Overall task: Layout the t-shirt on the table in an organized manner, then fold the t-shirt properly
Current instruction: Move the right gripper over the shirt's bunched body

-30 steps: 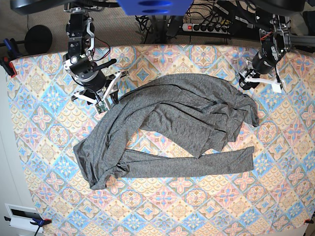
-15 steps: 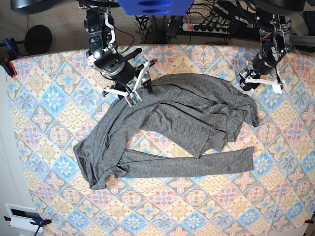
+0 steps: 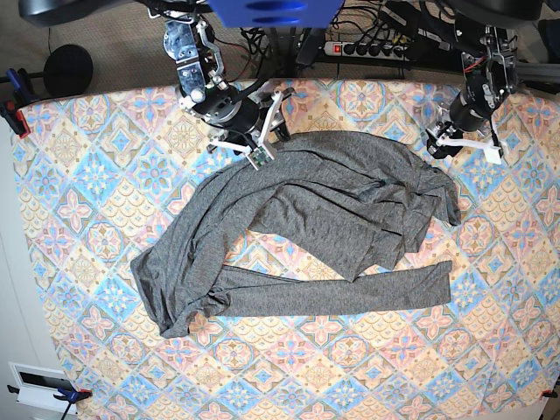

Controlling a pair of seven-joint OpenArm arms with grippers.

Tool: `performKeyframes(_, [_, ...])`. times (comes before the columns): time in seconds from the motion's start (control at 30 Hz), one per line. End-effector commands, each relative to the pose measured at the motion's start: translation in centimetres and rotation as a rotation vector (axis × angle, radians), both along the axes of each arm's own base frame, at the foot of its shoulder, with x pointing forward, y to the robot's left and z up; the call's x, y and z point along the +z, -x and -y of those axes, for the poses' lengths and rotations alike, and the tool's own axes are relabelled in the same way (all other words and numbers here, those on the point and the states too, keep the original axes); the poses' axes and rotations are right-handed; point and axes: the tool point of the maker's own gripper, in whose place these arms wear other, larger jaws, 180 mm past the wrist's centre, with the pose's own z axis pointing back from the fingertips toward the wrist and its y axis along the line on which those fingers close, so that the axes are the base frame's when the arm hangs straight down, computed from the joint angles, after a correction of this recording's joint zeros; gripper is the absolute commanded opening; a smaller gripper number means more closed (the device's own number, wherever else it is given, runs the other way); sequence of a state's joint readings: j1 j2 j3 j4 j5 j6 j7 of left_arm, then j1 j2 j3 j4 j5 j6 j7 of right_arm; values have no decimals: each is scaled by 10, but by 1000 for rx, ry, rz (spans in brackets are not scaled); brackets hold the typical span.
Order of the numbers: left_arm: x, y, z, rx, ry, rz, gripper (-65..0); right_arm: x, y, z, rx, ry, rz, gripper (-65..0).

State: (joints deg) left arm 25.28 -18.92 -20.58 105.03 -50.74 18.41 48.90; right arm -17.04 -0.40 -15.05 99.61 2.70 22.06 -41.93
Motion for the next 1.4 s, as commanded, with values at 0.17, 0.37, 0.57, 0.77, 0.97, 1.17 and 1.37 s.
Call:
performKeyframes(0.17, [8, -6, -4, -8, -19, 29, -339, -4, 0, -10, -4, -61, 10, -443])
performKeyframes(0.37, [8, -5, -4, -8, -18, 28, -339, -3, 3, -18, 18, -70, 9, -445])
performKeyframes(0.57, [8, -5, -4, -9, -17, 26, -339, -11, 30, -50, 125, -87, -39, -546])
performKeyframes(0.77, [8, -5, -4, -9, -17, 26, -341, -27, 41, -52, 138, -76, -87, -650])
performKeyframes(0.97, [8, -5, -4, -10, -16, 25, -341, 31, 12, -54, 121, -127, 83, -650])
performKeyframes(1.17, [8, -5, -4, -9, -16, 26, -339, 67, -15, -23, 40, -84, 194, -648])
performKeyframes(1.37, [11, -10, -6, -12, -24, 36, -339, 68, -16, -28, 52, -54, 213, -545])
